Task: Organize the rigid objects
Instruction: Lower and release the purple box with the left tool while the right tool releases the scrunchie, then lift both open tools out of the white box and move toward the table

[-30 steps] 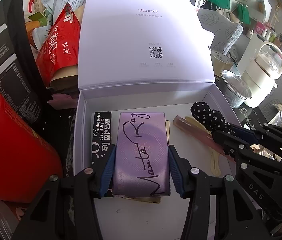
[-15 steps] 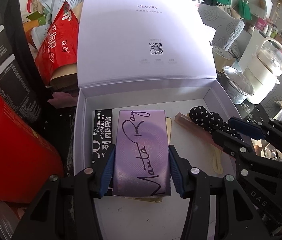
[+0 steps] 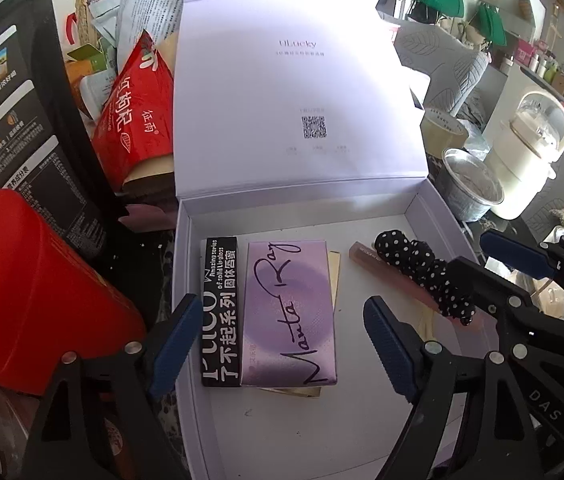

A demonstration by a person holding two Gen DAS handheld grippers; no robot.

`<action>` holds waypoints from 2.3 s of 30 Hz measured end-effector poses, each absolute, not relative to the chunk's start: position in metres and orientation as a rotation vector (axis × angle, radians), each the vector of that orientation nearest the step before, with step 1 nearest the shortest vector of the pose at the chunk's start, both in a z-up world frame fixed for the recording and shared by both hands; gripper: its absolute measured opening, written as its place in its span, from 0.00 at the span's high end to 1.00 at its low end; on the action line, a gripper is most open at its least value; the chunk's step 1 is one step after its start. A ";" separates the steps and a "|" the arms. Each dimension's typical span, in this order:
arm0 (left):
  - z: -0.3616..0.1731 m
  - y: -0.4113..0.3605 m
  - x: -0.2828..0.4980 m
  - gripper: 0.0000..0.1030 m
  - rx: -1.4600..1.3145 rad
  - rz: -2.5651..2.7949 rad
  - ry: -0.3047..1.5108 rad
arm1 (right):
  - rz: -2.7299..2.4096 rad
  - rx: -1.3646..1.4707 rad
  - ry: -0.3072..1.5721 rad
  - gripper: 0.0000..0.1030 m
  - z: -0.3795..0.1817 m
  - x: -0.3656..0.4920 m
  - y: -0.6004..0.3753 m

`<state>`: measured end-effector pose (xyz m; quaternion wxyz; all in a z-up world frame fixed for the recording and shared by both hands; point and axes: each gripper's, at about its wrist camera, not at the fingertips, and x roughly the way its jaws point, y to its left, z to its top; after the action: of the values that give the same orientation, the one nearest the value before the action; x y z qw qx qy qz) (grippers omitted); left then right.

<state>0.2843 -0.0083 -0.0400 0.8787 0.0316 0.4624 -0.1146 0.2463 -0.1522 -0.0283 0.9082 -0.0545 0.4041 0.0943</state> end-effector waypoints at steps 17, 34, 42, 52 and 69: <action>-0.006 -0.006 0.258 0.19 0.052 -0.207 0.899 | 0.171 -0.080 0.779 0.65 0.002 0.222 -0.167; 0.045 0.002 0.189 0.19 0.040 -0.168 0.777 | 0.198 -0.082 0.684 0.61 0.045 0.164 -0.170; 0.055 0.005 0.159 0.17 0.046 -0.149 0.752 | 0.197 -0.087 0.654 0.58 0.056 0.132 -0.174; 0.062 0.008 0.116 0.16 0.040 -0.152 0.720 | 0.205 -0.084 0.634 0.56 0.060 0.093 -0.176; 0.053 0.012 0.055 0.16 0.040 -0.162 0.715 | 0.221 -0.066 0.640 0.55 0.046 0.030 -0.181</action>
<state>0.0548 0.0123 0.0529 0.9335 0.0195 0.3494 -0.0790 0.0296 -0.1808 0.0465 0.9427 -0.0326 0.3138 0.1082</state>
